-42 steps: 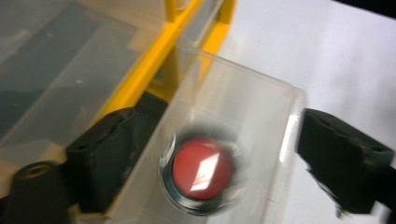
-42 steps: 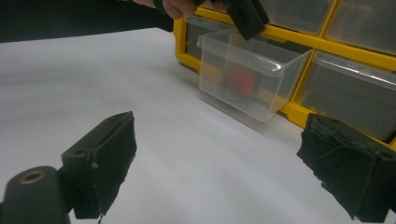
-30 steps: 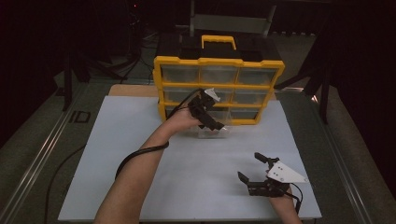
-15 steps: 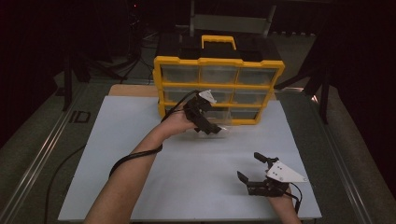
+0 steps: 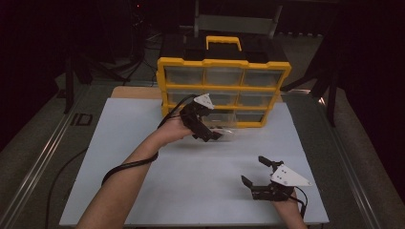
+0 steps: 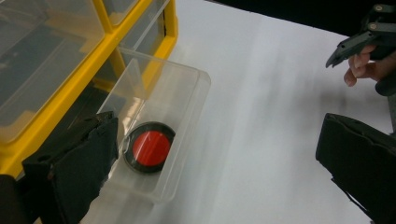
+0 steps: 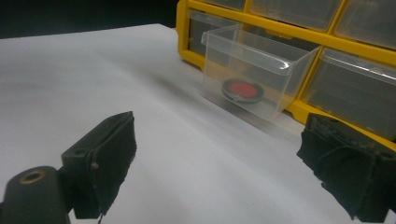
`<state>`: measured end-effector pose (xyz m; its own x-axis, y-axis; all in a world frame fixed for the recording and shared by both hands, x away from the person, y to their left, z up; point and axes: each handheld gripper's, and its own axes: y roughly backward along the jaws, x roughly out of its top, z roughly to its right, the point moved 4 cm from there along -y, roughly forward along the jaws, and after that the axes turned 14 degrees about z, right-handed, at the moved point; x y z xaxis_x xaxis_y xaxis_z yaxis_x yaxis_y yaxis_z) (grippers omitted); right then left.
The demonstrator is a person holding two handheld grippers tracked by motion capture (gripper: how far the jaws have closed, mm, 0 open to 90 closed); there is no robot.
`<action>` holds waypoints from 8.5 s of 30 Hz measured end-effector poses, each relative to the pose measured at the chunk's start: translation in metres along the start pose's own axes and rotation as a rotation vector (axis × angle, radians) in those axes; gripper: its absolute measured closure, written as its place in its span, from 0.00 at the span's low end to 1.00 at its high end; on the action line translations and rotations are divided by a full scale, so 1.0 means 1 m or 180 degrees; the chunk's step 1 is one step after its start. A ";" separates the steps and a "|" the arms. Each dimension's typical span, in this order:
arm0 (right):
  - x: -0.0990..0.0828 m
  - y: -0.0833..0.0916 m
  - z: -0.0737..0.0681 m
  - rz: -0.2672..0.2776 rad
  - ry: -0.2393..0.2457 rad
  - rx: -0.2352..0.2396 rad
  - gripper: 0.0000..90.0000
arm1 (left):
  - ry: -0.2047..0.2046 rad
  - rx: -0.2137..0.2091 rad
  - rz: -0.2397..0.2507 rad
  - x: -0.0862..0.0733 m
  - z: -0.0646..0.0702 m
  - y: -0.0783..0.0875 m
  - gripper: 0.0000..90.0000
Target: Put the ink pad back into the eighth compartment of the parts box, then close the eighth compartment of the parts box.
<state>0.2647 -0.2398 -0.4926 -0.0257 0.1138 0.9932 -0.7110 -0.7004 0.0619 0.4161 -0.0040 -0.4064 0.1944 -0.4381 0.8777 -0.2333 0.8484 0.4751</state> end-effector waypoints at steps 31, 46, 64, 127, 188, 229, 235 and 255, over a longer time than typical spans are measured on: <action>0.002 -0.001 -0.003 -0.0015 0.0029 0.0012 0.11 | 0.0032 0.0079 0.0239 -0.048 0.032 0.071 0.00; 0.003 -0.001 -0.002 0.0003 0.0048 0.0008 0.11 | 0.0059 0.0155 0.0351 -0.080 0.050 0.104 0.00; 0.002 -0.003 -0.005 -0.0036 0.0067 0.0033 0.11 | 0.0221 0.0474 0.0520 -0.131 0.067 0.153 0.00; -0.007 -0.005 -0.005 -0.0146 0.0082 0.0079 0.11 | 0.0660 0.2167 0.1003 -0.244 0.080 0.186 0.00; 0.102 -0.025 -0.018 0.0091 0.0240 -0.0009 0.11 | 0.0650 0.2075 0.1170 -0.240 0.082 0.184 0.00; -0.015 -0.101 -0.011 -0.0648 -0.0204 -0.0139 0.12 | 0.0587 0.2026 0.1131 -0.242 0.083 0.183 0.00; -0.022 -0.111 -0.005 -0.0720 -0.0297 -0.0254 0.15 | 0.0585 0.2020 0.1130 -0.242 0.084 0.183 0.00; -0.029 -0.117 0.011 -0.0689 -0.0103 -0.0822 0.73 | 0.0577 0.2003 0.1118 -0.243 0.084 0.183 0.00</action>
<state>0.3563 -0.1684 -0.5275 0.1645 0.2151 0.9626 -0.8522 -0.4604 0.2485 0.2463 0.2325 -0.5273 0.1494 -0.0702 0.9863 -0.8018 0.5751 0.1624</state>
